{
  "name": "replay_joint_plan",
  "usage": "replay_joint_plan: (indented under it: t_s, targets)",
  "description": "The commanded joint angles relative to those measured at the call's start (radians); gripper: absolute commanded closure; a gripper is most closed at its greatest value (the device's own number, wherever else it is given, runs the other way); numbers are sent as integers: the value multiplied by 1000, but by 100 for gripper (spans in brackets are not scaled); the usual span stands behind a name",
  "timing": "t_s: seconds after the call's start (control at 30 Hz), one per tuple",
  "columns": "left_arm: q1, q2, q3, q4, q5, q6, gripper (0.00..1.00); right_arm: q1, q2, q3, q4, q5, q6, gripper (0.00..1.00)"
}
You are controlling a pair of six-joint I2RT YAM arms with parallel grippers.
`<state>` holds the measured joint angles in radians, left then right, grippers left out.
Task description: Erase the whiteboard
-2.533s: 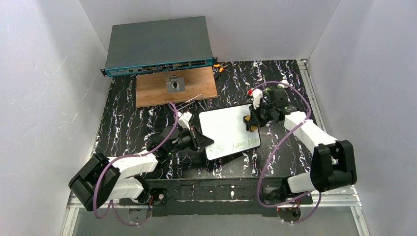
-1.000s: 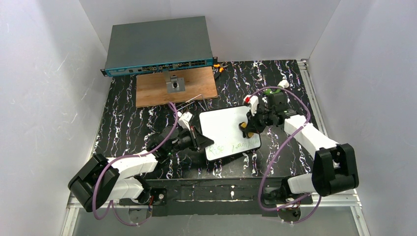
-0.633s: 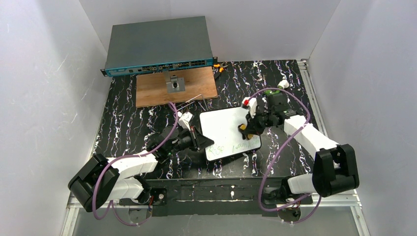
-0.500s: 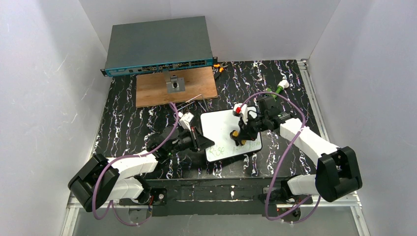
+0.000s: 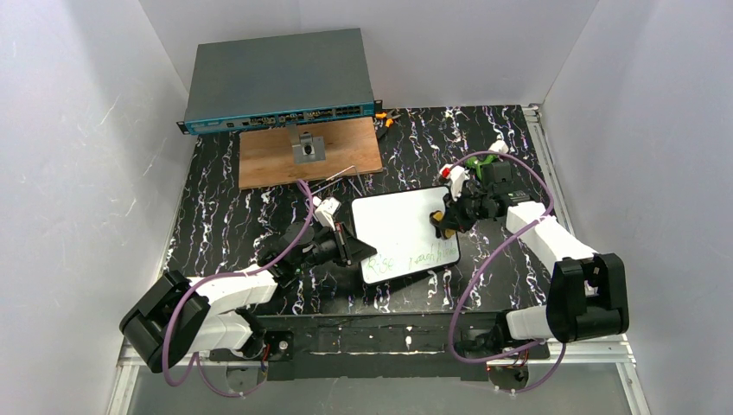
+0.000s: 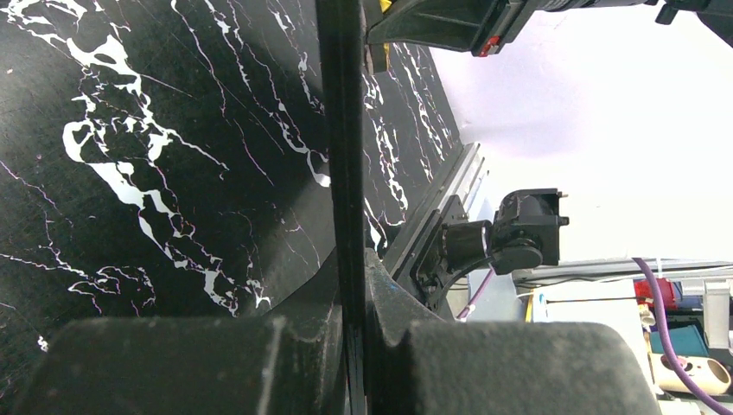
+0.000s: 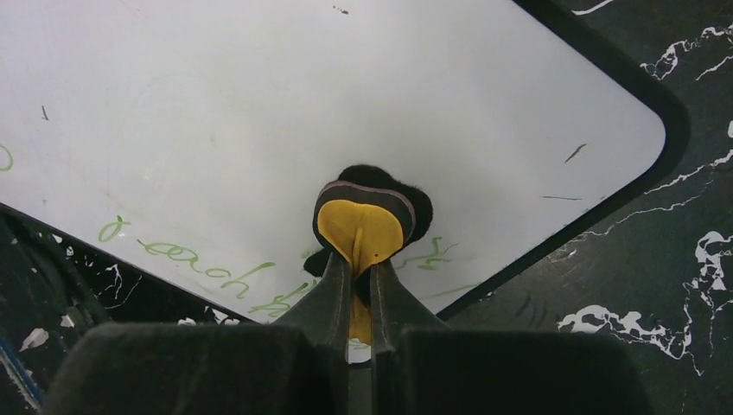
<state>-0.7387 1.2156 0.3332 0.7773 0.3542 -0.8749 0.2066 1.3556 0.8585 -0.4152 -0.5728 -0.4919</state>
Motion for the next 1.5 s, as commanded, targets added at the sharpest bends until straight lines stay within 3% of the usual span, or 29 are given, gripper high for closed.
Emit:
replay_joint_plan:
  t_s: [0.0, 0.2, 0.63, 0.8, 1.0, 1.47]
  targets:
    - [-1, -49, 9, 110, 12, 22, 100, 17, -10, 12, -22, -88, -27, 99]
    - [-2, -37, 12, 124, 14, 16, 100, 164, -77, -28, -99, -160, -134, 99]
    - [-2, -57, 4, 118, 14, 20, 100, -1, -47, -18, 16, -42, -56, 99]
    - [-1, -53, 2, 127, 14, 16, 100, 43, -70, -29, -59, -164, -108, 99]
    - [-1, -49, 6, 129, 17, 14, 100, 142, -87, -40, -83, -145, -159, 99]
    - [-1, -63, -6, 132, 13, 18, 100, -83, -51, -13, 30, -89, -55, 99]
